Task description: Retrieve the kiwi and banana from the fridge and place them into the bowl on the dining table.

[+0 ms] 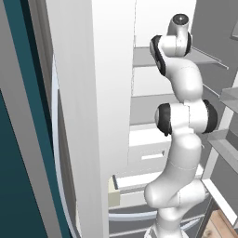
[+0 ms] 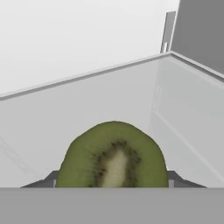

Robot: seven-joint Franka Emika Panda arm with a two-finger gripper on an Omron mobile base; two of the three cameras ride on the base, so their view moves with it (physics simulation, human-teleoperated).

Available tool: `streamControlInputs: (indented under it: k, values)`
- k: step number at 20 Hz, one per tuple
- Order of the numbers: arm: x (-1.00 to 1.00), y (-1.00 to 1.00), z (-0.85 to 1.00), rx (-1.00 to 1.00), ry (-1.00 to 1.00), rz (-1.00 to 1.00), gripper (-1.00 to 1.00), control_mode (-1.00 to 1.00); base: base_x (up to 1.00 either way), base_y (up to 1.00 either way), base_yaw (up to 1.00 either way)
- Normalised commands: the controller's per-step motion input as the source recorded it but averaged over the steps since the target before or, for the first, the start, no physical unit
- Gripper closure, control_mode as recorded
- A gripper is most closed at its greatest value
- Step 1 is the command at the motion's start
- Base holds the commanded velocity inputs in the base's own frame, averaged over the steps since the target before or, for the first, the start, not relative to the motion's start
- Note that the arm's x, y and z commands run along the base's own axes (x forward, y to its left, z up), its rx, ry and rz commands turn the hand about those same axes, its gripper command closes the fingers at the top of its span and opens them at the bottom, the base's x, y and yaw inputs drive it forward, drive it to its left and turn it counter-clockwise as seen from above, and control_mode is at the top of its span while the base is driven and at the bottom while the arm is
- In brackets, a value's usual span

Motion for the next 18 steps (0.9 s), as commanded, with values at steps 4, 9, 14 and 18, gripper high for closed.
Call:
streamControlInputs:
  k: [4, 9, 14, 18]
  values:
    - [-0.39, 0.0, -0.09, 0.0, -0.01, 0.0, 1.0, -1.0, 0.0, 0.0, 0.0]
    - [-1.0, 0.12, -0.08, 0.0, 0.0, 0.08, 1.0, -1.0, 0.0, 0.0, 0.0]
    - [-1.0, 0.73, -0.04, -0.06, 0.0, 0.15, 1.0, -1.0, 0.0, 0.0, 0.0]
    - [-1.0, 0.88, 0.0, -0.06, -0.04, 0.2, 1.0, -1.0, 0.0, 0.0, 0.0]
